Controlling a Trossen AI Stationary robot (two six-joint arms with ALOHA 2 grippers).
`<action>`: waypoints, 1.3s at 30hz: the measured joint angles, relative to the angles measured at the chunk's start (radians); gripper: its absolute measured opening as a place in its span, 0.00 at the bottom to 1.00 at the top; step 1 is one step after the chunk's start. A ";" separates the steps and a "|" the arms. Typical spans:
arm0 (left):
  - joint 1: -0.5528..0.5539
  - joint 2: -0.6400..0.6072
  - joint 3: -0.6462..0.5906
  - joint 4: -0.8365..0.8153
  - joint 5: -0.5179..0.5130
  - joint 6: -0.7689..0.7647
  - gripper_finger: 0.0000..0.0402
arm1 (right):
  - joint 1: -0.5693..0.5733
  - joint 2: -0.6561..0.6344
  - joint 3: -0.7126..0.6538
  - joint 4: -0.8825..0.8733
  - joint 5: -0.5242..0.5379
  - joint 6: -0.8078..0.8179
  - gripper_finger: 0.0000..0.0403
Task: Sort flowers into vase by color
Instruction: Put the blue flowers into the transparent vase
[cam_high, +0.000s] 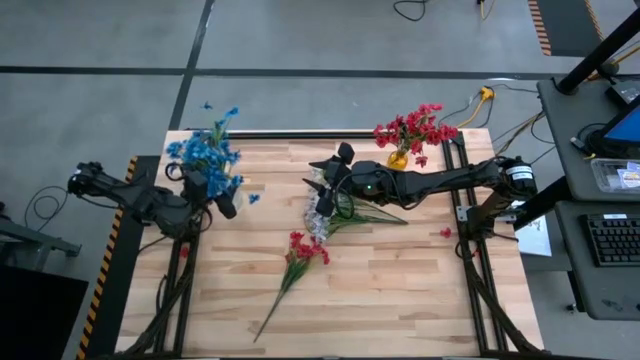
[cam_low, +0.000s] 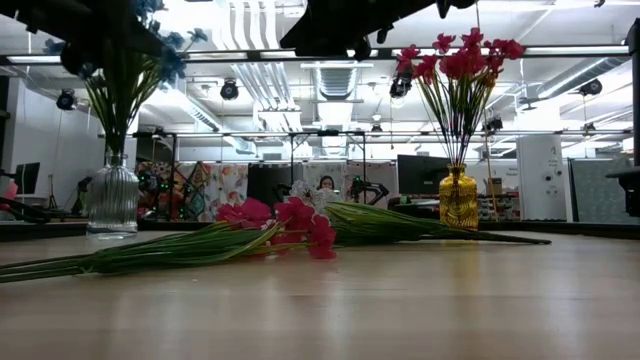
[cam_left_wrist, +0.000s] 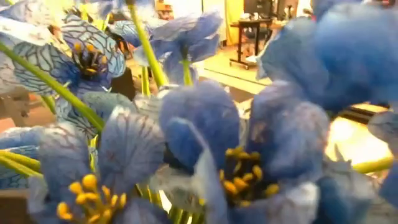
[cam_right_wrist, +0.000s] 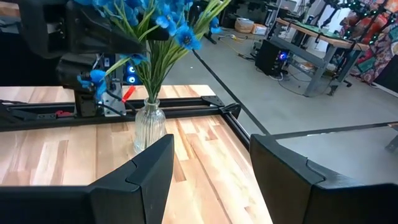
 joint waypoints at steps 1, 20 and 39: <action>0.000 0.002 0.010 -0.040 0.012 -0.035 0.76 | 0.000 0.000 0.000 -0.002 0.000 0.000 0.50; 0.000 0.024 0.038 -0.329 0.114 -0.348 0.73 | 0.000 0.000 0.000 -0.003 0.000 0.017 0.50; 0.000 -0.015 0.062 -0.331 0.114 -0.381 0.73 | 0.005 0.150 0.000 0.238 -0.289 0.061 0.50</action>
